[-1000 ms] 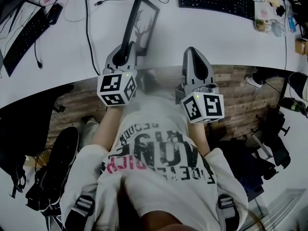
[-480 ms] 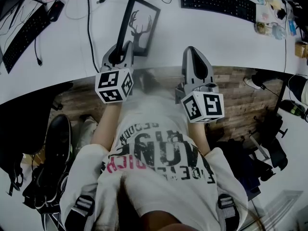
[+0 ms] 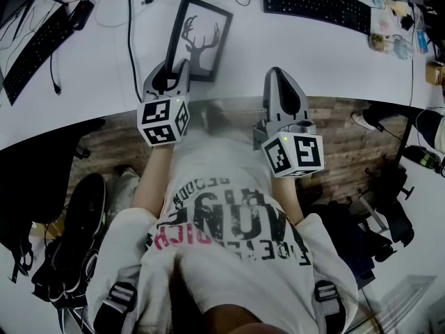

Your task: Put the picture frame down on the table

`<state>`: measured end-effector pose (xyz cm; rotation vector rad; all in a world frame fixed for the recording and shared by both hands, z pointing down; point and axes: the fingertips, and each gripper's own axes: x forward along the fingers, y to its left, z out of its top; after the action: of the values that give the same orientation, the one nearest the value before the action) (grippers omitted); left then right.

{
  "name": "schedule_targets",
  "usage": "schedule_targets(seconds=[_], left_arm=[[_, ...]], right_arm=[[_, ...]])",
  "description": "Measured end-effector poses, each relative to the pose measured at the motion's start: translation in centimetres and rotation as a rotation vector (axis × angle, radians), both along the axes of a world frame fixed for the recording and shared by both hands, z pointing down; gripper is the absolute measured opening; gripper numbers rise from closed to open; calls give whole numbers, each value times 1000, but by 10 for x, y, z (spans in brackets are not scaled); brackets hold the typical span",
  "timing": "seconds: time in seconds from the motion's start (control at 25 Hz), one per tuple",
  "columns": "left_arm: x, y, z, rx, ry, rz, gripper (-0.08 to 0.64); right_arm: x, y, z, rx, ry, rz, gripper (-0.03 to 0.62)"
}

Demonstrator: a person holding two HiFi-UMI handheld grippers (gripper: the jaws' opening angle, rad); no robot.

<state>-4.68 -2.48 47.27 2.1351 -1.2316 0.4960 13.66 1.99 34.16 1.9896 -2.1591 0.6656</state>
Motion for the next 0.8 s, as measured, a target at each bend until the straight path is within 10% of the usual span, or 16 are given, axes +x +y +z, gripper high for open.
schedule_targets(seconds=[0.8], left_arm=[[-16,1,29,-74,-23,1,204]], right_arm=[[-17,-10,3,-6,7,-22,0]])
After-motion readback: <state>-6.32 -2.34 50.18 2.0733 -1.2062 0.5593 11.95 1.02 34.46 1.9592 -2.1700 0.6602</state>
